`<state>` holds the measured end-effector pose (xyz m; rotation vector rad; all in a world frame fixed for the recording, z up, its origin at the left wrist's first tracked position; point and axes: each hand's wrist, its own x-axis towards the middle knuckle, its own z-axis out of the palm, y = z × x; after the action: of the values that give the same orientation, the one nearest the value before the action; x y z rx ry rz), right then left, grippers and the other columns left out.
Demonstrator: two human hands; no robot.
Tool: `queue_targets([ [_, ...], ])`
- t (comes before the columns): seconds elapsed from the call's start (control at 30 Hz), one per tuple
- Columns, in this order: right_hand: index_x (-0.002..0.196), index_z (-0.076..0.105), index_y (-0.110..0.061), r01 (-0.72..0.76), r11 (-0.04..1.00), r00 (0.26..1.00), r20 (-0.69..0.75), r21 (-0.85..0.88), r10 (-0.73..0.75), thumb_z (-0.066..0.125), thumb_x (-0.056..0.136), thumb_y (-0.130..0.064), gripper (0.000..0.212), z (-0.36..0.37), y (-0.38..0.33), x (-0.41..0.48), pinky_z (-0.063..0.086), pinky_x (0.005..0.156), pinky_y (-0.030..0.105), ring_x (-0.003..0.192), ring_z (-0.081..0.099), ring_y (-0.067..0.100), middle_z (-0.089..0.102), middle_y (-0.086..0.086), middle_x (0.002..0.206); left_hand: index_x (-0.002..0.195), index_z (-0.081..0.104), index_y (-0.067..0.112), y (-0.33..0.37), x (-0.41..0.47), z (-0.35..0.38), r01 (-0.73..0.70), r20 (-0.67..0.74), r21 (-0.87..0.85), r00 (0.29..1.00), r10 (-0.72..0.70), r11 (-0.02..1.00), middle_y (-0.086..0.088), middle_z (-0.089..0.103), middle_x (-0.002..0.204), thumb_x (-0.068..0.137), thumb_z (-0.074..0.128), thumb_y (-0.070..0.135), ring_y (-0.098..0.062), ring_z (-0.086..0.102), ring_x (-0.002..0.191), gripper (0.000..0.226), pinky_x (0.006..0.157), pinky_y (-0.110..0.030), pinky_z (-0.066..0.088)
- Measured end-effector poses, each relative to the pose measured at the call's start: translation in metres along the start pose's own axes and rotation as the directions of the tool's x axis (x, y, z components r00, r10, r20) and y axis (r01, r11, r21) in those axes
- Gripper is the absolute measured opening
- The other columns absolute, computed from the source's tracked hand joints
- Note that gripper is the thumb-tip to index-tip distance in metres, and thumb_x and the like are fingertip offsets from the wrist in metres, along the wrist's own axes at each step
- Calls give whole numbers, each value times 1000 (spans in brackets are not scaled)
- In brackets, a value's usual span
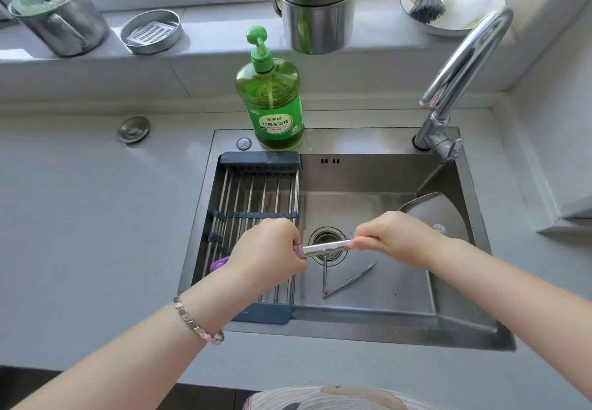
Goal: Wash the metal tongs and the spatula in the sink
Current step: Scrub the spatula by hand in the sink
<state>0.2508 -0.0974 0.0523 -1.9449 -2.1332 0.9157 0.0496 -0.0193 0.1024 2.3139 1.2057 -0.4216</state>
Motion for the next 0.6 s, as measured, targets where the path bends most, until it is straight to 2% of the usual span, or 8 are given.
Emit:
queue_targets([
  [0.07,92,69,-13,9,999,1000,-24,-51,-11,44,93,-44,40,-3,4,-1,31,64,26,68,42,14,57,1,71,82,71,15,-1,3,-1,-7,-9,3,1000,7,1000,-3,65,77,81,65,24,-19,56,65,10,64,-28,53],
  [0.13,69,64,-18,-62,998,998,-11,-16,62,44,91,-50,43,-3,-1,1,35,65,28,66,45,15,54,-3,62,80,68,15,2,6,-1,-20,26,16,999,20,1000,-1,61,71,80,64,22,-19,55,65,8,64,-28,53],
  [0.2,47,46,-23,-149,988,989,0,-29,149,40,92,-53,54,0,-14,4,40,68,29,63,47,14,47,-7,50,84,65,15,10,10,0,-65,69,77,996,59,995,0,58,72,81,60,20,-22,57,69,8,65,-29,51],
  [0.3,42,41,-21,-222,971,969,-90,89,230,34,95,-52,61,7,-32,14,41,66,29,65,49,16,49,-5,50,87,56,17,27,15,7,-155,110,153,984,139,976,-2,56,79,89,49,30,-26,58,78,15,64,-27,41],
  [0.37,46,47,-21,-233,962,961,-119,141,250,33,96,-49,59,10,-36,23,42,65,29,68,52,19,55,-2,57,101,58,19,31,20,10,-176,164,136,975,153,975,-4,63,91,94,43,42,-26,61,90,28,70,-29,41],
  [0.43,55,59,-19,-169,985,965,-205,-22,161,34,97,-45,56,11,-33,29,44,61,28,68,58,23,63,2,63,108,57,16,23,26,8,-169,216,131,967,138,977,-7,65,98,95,42,50,-27,61,90,39,72,-31,43],
  [0.53,49,61,-15,20,932,948,-288,-362,-133,41,89,-40,51,-1,-15,36,39,42,19,46,58,20,58,0,47,95,53,17,-1,35,0,-159,234,113,964,129,981,-6,61,88,93,44,52,-21,52,74,37,66,-30,40],
  [0.6,72,71,-14,61,959,976,-184,-276,-115,49,91,-36,37,-20,-11,48,48,63,25,74,63,19,65,5,74,106,53,21,-16,39,-7,-177,217,75,963,158,981,-4,64,95,92,48,49,-19,51,75,31,67,-29,40],
])
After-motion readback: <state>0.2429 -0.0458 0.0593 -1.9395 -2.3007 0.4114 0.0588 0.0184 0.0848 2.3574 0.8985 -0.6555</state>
